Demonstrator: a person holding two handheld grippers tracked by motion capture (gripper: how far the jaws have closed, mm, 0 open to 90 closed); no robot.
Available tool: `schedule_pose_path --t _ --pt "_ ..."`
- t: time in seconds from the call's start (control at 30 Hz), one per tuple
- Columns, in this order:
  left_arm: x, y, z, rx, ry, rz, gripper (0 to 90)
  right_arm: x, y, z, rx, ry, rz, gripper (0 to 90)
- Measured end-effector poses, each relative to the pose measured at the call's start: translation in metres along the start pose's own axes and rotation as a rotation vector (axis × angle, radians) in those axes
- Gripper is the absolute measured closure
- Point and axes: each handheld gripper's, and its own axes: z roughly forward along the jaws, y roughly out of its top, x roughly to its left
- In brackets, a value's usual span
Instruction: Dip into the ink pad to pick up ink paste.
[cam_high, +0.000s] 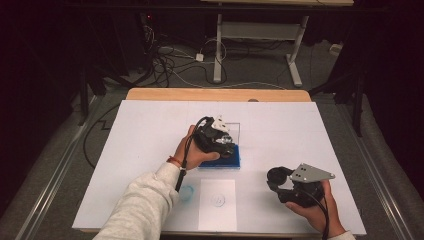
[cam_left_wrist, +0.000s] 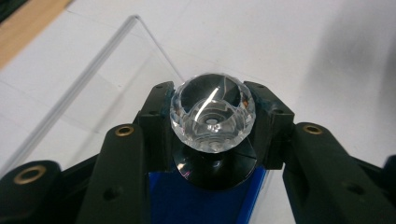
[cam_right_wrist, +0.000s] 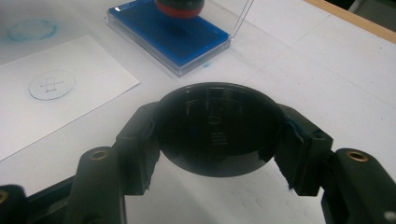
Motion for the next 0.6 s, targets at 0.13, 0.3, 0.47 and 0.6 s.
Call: schedule_pose_path --t 0.13,0.3,0.47,0.6 --pt "-0.004 -0.005 0.010 0.025 -0.003 0.014 54.7 0.000 0.000 0.000 0.002 -0.003 -0.006 38.4" --pt "-0.003 -0.013 0.011 0.027 0.003 0.002 54.7 0.001 -0.001 0.001 0.007 -0.002 -0.010 38.4" --pt "0.000 -0.018 0.010 0.023 0.005 -0.003 54.7 0.001 -0.001 0.002 0.013 -0.001 -0.015 38.4" --pt "0.000 -0.022 0.010 0.008 -0.011 -0.013 54.6 0.002 0.000 0.002 0.010 0.002 -0.016 38.4"
